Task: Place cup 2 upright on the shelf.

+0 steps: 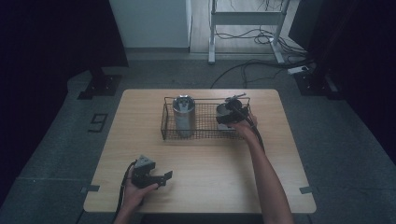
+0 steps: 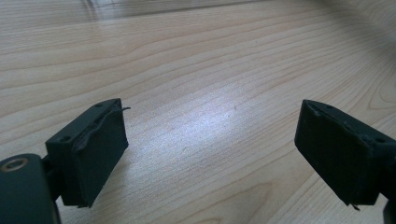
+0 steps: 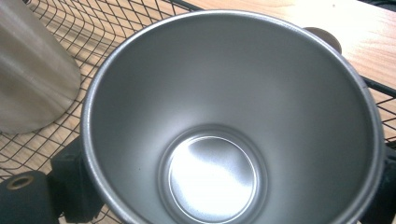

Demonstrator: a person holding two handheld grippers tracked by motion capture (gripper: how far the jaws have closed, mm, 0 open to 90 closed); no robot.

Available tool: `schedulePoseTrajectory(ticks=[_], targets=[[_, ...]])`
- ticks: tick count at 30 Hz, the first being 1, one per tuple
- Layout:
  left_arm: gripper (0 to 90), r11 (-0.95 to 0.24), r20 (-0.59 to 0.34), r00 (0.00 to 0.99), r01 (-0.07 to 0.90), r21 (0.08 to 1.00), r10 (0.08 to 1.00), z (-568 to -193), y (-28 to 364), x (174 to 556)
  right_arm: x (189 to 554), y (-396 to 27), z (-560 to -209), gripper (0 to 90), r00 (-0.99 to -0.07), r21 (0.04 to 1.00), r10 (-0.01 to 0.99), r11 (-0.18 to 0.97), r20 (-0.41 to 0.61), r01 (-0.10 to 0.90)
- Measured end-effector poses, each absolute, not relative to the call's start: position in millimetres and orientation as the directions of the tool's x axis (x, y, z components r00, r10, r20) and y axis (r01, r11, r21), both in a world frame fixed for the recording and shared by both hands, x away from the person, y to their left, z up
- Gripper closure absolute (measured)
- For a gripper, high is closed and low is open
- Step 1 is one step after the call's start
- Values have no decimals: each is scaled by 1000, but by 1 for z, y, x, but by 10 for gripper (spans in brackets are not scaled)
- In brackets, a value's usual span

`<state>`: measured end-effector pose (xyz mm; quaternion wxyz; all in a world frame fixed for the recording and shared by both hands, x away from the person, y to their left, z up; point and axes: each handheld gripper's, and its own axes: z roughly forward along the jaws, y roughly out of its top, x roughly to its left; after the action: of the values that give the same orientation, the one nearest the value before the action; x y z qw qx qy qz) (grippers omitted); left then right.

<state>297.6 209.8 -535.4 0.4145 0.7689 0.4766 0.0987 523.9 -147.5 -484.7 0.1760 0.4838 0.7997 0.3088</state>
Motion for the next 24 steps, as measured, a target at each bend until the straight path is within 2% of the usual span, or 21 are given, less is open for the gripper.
schedulePoseTrajectory(ticks=[7,11,15,24], targets=[[92,-203,-244,528,652,731,813,-535,209,297,522,-150,-483,68,-472,655,881,341,27,675],[92,-205,-244,529,652,730,813,-535,209,297,520,-153,-481,33,-470,654,882,333,39,679],[92,-204,-246,529,652,730,812,-536,208,297,517,-155,-475,3,-469,680,882,319,42,660],[92,-196,-257,528,655,730,809,-535,209,298,513,-155,-468,0,-454,711,889,288,50,642]])
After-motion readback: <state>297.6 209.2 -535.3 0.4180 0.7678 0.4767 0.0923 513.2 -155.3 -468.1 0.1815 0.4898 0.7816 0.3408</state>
